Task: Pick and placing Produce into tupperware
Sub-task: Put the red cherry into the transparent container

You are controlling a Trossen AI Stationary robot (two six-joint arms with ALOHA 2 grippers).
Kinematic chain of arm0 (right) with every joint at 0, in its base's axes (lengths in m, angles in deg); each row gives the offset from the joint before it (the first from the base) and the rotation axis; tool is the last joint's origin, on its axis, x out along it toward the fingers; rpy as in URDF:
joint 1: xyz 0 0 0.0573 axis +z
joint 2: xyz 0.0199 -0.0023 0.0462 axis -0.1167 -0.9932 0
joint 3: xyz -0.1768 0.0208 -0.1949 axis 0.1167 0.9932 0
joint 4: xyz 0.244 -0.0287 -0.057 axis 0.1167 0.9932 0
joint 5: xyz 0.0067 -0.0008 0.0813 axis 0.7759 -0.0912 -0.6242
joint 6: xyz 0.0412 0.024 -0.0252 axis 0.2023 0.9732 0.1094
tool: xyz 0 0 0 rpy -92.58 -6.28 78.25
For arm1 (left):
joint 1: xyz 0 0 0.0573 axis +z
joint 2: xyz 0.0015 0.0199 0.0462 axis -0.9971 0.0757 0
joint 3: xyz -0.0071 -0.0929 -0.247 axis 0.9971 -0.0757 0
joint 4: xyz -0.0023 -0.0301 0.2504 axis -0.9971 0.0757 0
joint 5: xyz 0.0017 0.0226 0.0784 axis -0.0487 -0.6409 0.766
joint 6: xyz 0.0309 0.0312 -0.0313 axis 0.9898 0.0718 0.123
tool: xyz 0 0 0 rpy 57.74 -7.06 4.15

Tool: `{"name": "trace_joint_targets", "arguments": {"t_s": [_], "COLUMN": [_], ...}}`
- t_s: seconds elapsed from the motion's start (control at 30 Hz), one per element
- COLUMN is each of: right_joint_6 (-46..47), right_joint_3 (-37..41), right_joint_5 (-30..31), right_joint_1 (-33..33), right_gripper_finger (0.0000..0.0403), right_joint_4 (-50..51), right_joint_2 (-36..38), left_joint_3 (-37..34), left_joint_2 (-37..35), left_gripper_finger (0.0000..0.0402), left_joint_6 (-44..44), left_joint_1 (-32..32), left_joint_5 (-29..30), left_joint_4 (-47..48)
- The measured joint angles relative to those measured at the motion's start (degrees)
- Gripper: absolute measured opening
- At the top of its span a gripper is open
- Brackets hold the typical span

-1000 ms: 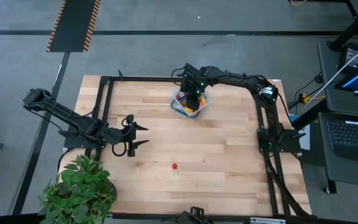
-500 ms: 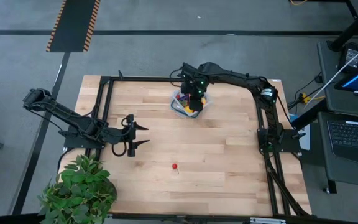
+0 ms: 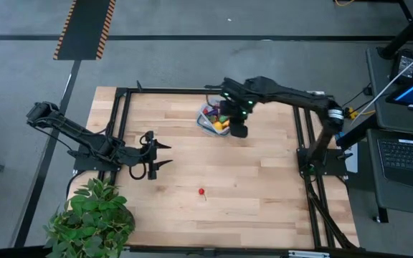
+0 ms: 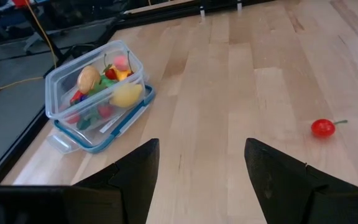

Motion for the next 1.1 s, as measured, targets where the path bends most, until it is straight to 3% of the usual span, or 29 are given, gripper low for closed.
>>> {"name": "trace_joint_targets", "arguments": {"t_s": [0.2, 0.6, 0.87, 0.93, 1.1], "right_joint_6": [5.95, 16.79, 23.94, 24.98, 25.76], "right_joint_3": [17.07, 54.01, 70.16, 72.46, 75.53], "right_joint_5": [0.64, 10.24, 16.79, 18.04, 19.36], "right_joint_1": [2.95, 11.80, 18.66, 20.31, 23.68], "right_gripper_finger": [0.0001, 0.0000, 0.0000, 0.0000, 0.0000], "right_joint_4": [-12.69, -40.60, -51.57, -53.30, -55.88], "right_joint_2": [16.51, 48.78, 64.29, 66.00, 67.03], "left_joint_3": [0.00, 0.00, 0.00, 0.00, 0.78], "left_joint_2": [0.00, 0.00, 3.98, 5.98, 12.40], "left_gripper_finger": [0.0230, 0.0230, 0.0230, 0.0230, 0.0223], "left_joint_6": [0.00, 0.02, 0.92, 2.62, 6.04], "left_joint_1": [0.00, 0.04, 1.82, 3.18, 7.01], "left_joint_5": [0.02, -1.16, -2.64, -6.05, -20.81], "left_joint_4": [-0.04, -7.02, -12.66, -16.34, -24.59]}}
